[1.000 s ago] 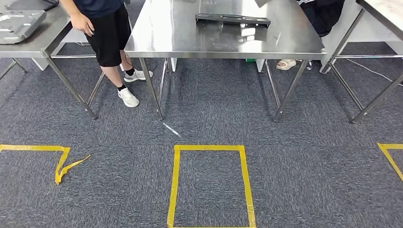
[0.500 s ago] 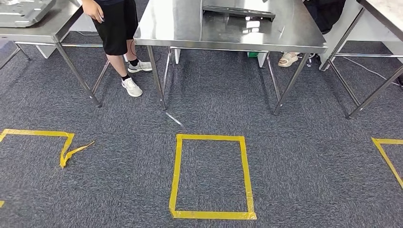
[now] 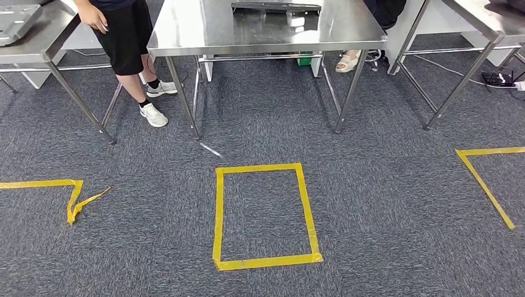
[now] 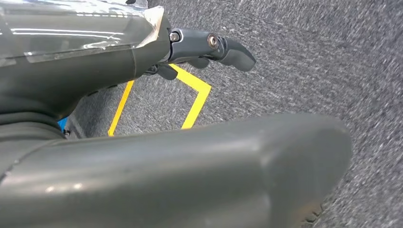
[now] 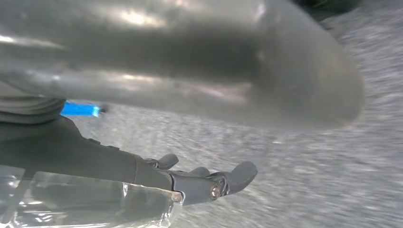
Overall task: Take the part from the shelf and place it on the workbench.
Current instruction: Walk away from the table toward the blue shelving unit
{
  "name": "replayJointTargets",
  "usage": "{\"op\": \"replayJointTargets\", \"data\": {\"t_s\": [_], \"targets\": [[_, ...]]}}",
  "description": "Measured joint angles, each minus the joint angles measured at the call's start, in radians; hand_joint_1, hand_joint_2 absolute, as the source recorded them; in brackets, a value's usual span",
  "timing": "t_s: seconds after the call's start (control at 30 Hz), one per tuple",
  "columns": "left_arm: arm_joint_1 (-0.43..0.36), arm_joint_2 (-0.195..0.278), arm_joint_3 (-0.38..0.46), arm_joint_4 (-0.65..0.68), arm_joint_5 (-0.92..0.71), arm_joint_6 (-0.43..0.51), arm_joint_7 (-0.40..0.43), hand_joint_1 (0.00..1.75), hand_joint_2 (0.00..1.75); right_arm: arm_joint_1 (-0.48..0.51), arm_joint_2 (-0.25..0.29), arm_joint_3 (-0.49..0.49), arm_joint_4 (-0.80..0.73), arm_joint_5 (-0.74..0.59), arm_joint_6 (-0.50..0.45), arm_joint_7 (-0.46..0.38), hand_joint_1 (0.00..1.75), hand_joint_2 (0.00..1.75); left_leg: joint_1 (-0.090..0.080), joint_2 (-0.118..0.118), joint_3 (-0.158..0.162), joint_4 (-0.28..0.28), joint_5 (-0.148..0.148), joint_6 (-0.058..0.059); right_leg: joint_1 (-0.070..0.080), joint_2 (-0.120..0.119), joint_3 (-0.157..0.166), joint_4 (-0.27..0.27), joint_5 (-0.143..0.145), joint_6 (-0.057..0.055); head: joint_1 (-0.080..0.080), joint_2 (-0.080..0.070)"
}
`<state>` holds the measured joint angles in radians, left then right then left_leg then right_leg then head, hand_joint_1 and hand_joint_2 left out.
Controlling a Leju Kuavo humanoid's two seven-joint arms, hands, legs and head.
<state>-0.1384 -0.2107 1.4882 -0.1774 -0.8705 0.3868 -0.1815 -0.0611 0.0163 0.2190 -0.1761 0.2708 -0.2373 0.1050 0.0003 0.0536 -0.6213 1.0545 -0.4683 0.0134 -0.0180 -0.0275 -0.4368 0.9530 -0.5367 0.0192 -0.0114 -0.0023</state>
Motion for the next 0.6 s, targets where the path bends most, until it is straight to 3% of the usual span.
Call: {"op": "replayJointTargets", "data": {"t_s": [0.03,0.1,0.13,0.17,0.2,0.27,0.33,0.4,0.47,0.53,0.6], "targets": [[0.001,0.0,0.0,0.0,0.0,0.0,0.0,0.0,0.0,0.002,0.0,0.0,0.0,0.0,0.0,0.0,0.0,0.0,0.003,-0.023,-0.018,0.053,-0.043,-0.006,0.001,0.005,-0.006,0.0,0.006,-0.009,0.0,0.0],[0.003,0.0,0.0,0.0,0.0,0.0,0.001,0.0,0.0,0.002,0.0,0.0,0.001,0.0,0.0,0.001,0.0,0.0,0.004,-0.045,-0.056,0.177,-0.114,-0.013,0.005,0.018,-0.02,0.002,0.018,-0.019,-0.001,0.0],[0.004,0.0,0.0,0.0,0.0,0.0,0.001,0.0,0.0,0.003,0.001,-0.001,0.001,0.0,0.0,0.001,0.0,0.0,0.004,-0.049,-0.06,0.209,-0.123,-0.013,0.007,0.027,-0.027,0.003,0.023,-0.02,-0.001,0.0],[0.004,0.0,0.0,0.0,0.0,0.0,0.001,0.0,0.0,0.004,0.001,-0.001,0.001,0.0,0.0,0.001,0.0,0.0,0.004,-0.051,-0.047,0.207,-0.114,-0.012,0.009,0.037,-0.032,0.004,0.027,-0.018,-0.001,0.0],[0.004,0.0,0.0,0.0,0.0,0.0,0.001,0.0,0.0,0.005,0.002,-0.001,0.001,0.0,0.0,0.001,0.0,0.0,0.004,-0.054,-0.015,0.166,-0.089,-0.01,0.009,0.048,-0.035,0.006,0.03,-0.015,-0.001,0.0],[0.004,0.0,-0.001,0.0,0.0,0.0,0.001,0.0,0.0,0.004,0.002,-0.001,0.001,0.001,0.0,0.001,0.0,0.0,0.005,-0.085,0.074,0.032,-0.039,0.0,0.01,0.067,-0.04,0.012,0.034,-0.01,-0.001,0.0],[0.005,0.0,-0.001,0.0,-0.001,0.001,0.001,0.0,0.0,0.001,0.004,-0.001,0.001,0.002,0.0,0.001,0.0,0.0,0.005,-0.114,0.124,-0.051,-0.025,0.009,0.012,0.085,-0.049,0.017,0.038,-0.002,0.0,0.0],[0.004,0.0,-0.002,0.0,-0.001,0.002,0.001,0.0,0.0,-0.001,0.005,-0.001,0.001,0.002,0.0,0.001,0.0,0.0,0.003,-0.106,0.126,-0.068,-0.028,0.017,0.012,0.103,-0.06,0.019,0.046,0.011,0.0,0.0],[0.003,-0.001,-0.003,0.0,-0.001,0.002,0.001,0.0,0.0,0.0,0.004,-0.002,0.001,0.002,0.0,0.001,0.0,0.0,0.006,-0.083,0.123,-0.079,-0.023,0.029,0.013,0.095,-0.079,0.037,0.039,0.018,0.001,0.0],[0.003,-0.002,-0.004,0.0,-0.002,0.003,0.001,0.0,0.0,-0.001,0.003,-0.002,0.001,0.002,0.0,0.001,0.0,0.0,0.009,-0.059,0.118,-0.086,-0.016,0.038,0.014,0.063,-0.126,0.125,-0.004,0.016,0.007,0.0],[0.005,-0.003,-0.004,0.0,-0.003,0.003,0.001,0.0,0.0,-0.002,0.004,-0.002,0.001,0.003,0.0,0.002,0.0,0.0,0.007,-0.033,0.113,-0.086,-0.015,0.041,0.011,0.045,-0.194,0.261,-0.056,0.016,0.012,0.0]]}}
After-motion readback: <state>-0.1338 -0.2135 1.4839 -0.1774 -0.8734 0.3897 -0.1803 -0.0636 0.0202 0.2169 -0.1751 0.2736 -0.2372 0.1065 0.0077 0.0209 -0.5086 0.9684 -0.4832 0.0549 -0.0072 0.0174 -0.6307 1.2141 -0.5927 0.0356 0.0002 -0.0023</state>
